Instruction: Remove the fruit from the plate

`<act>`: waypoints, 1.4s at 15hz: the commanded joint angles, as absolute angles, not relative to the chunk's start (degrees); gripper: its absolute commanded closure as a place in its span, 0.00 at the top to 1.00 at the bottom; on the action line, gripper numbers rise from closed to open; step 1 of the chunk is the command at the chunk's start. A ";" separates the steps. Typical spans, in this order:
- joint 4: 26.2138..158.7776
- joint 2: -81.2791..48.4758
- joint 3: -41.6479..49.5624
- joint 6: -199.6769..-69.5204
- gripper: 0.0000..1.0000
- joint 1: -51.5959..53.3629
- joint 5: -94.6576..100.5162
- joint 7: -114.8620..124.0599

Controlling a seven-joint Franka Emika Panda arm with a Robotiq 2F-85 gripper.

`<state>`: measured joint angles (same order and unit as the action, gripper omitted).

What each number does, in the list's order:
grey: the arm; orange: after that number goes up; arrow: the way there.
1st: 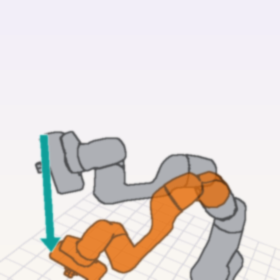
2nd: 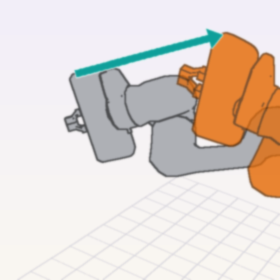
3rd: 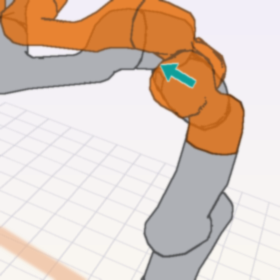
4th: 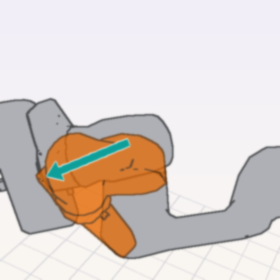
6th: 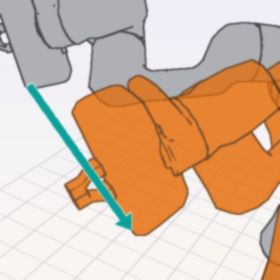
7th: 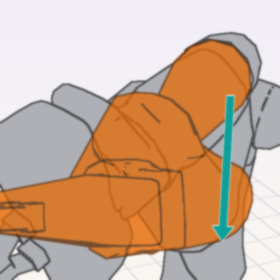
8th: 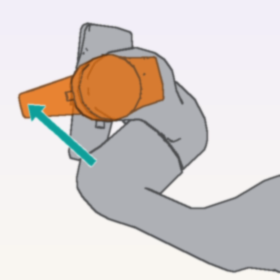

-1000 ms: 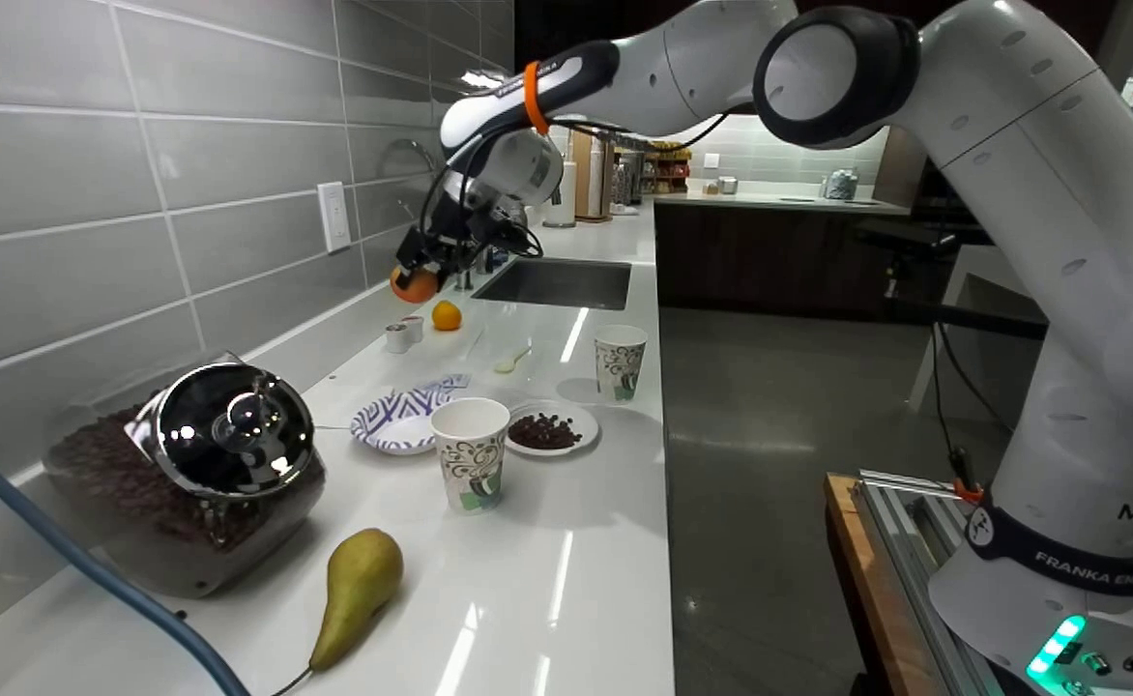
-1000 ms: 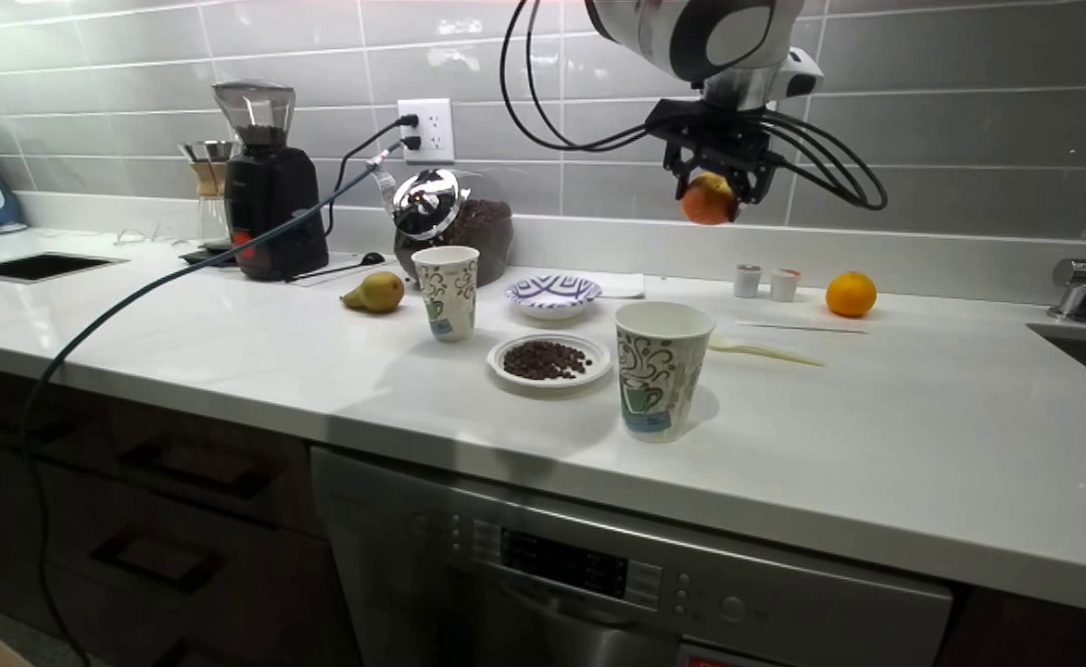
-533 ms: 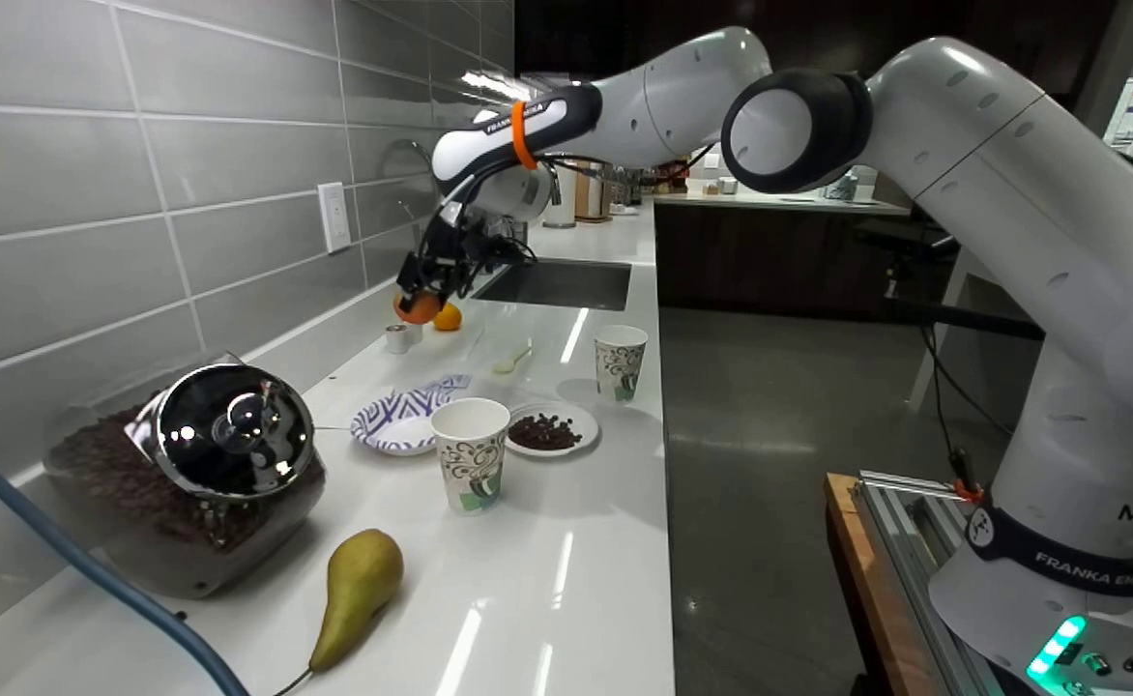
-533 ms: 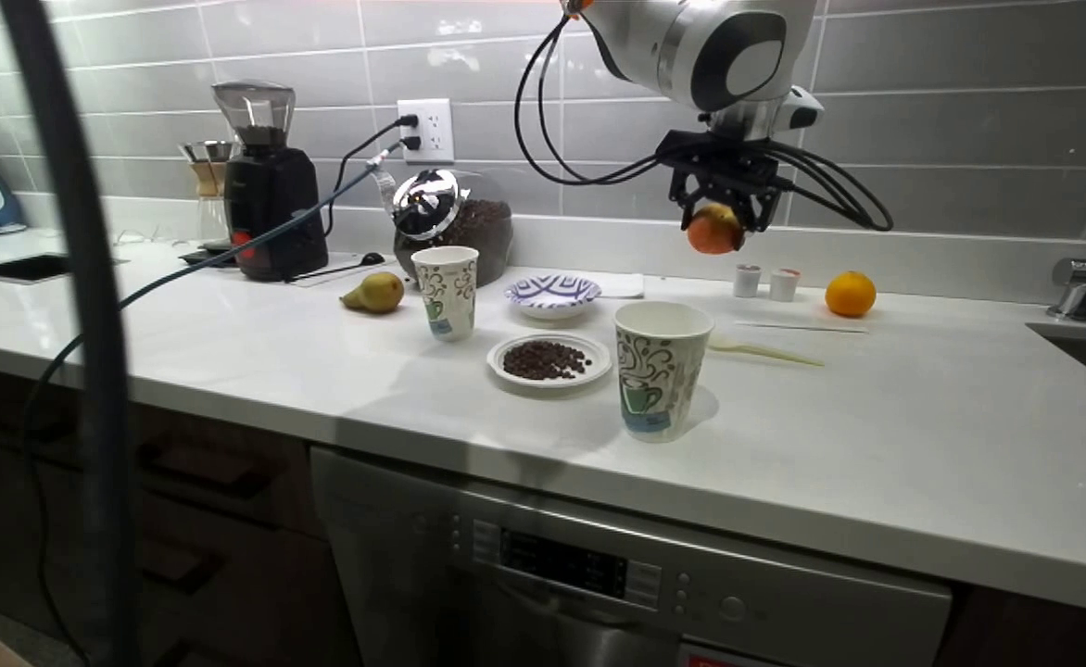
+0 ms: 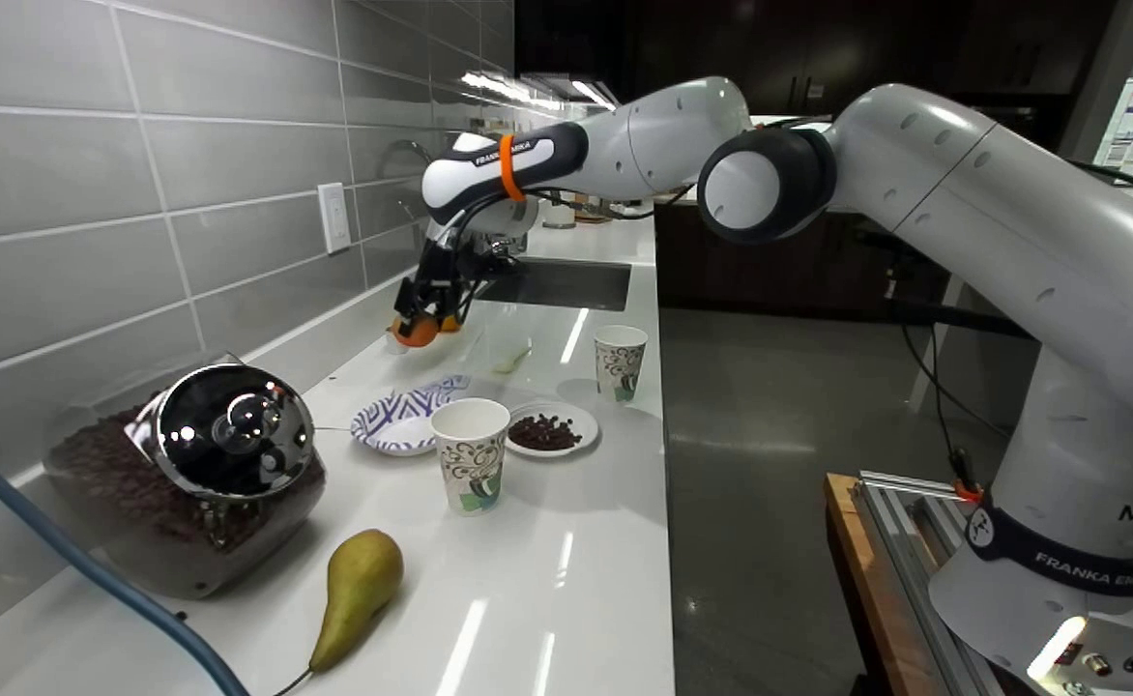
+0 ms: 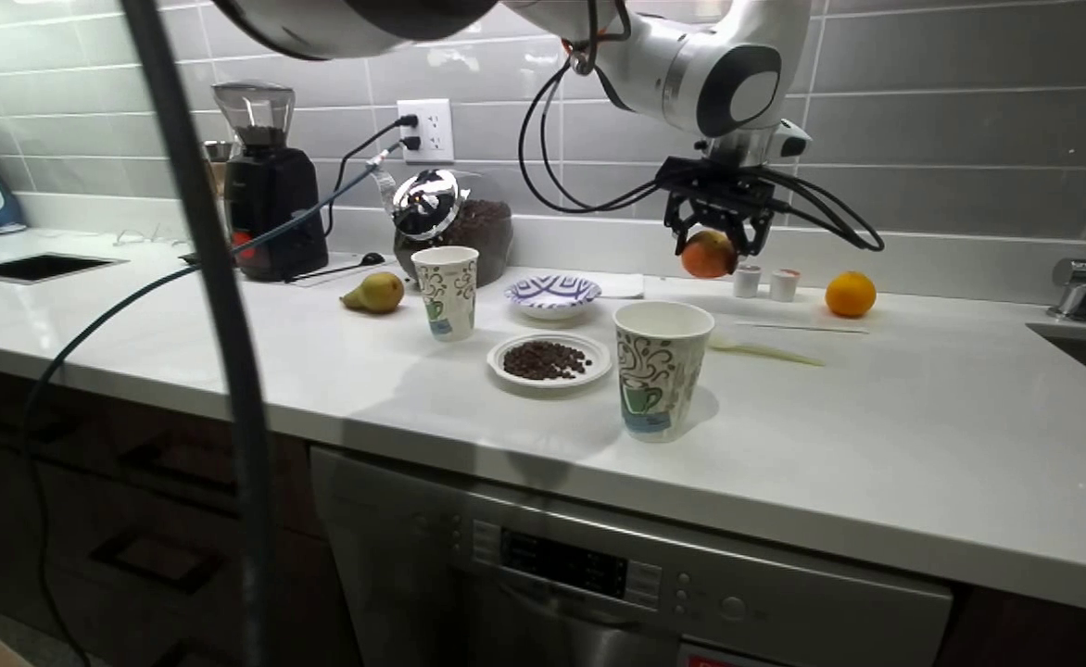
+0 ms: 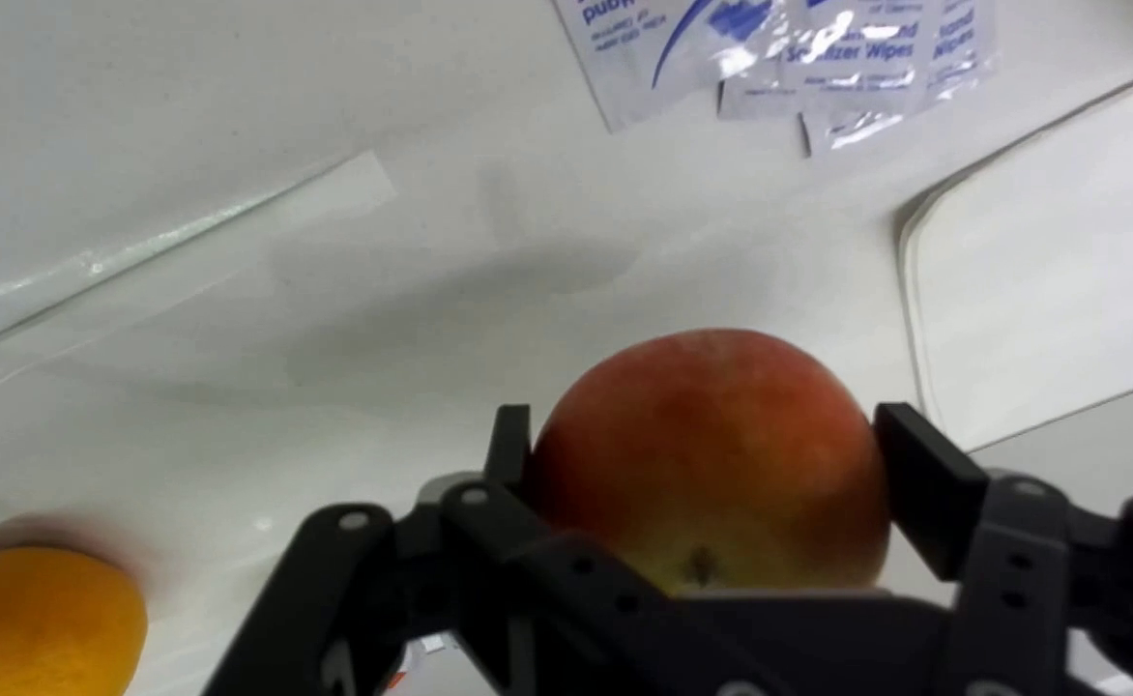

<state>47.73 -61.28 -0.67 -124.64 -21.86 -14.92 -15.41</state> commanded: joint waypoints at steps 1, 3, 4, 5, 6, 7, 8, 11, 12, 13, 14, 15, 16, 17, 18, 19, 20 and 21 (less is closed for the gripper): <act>38.99 -66.04 -0.55 -121.08 0.62 -21.62 -12.48 -13.82; 36.87 -67.40 -0.61 -120.03 0.62 -21.61 -11.97 -13.95; 35.78 -68.10 -0.49 -119.78 0.62 -21.53 -11.59 -14.00; 34.79 -68.64 -0.49 -119.69 0.62 -21.46 -11.41 -13.61; 34.82 -68.63 0.43 -120.59 0.62 -20.97 -11.73 -14.26; 40.02 -66.16 -0.53 -121.97 0.87 -21.69 -13.17 -15.40; 39.35 -66.55 -0.31 -121.97 0.87 -21.56 -13.17 -15.40; 38.47 -67.03 -0.05 -121.97 0.87 -21.33 -13.17 -15.40; 38.44 -67.04 -0.03 -121.97 0.87 -21.31 -13.17 -15.40; 38.43 -67.04 -0.02 -121.97 0.87 -21.31 -13.17 -15.40; 38.42 -67.04 0.00 -121.97 0.62 -21.31 -13.17 -15.40; 38.26 -67.23 0.10 -121.02 0.62 -21.30 -13.09 -14.95; 38.30 -67.35 0.13 -120.87 0.62 -21.33 -13.13 -14.67; 38.38 -67.41 0.16 -120.58 0.62 -21.34 -13.14 -14.40; 38.31 -67.56 0.21 -120.48 0.62 -21.31 -13.11 -14.26; 38.24 -67.68 0.29 -120.35 0.62 -21.29 -13.06 -14.05; 38.13 -67.82 0.39 -120.21 0.62 -21.24 -13.01 -13.71; 38.01 -67.92 0.42 -119.78 0.62 -21.23 -13.02 -13.31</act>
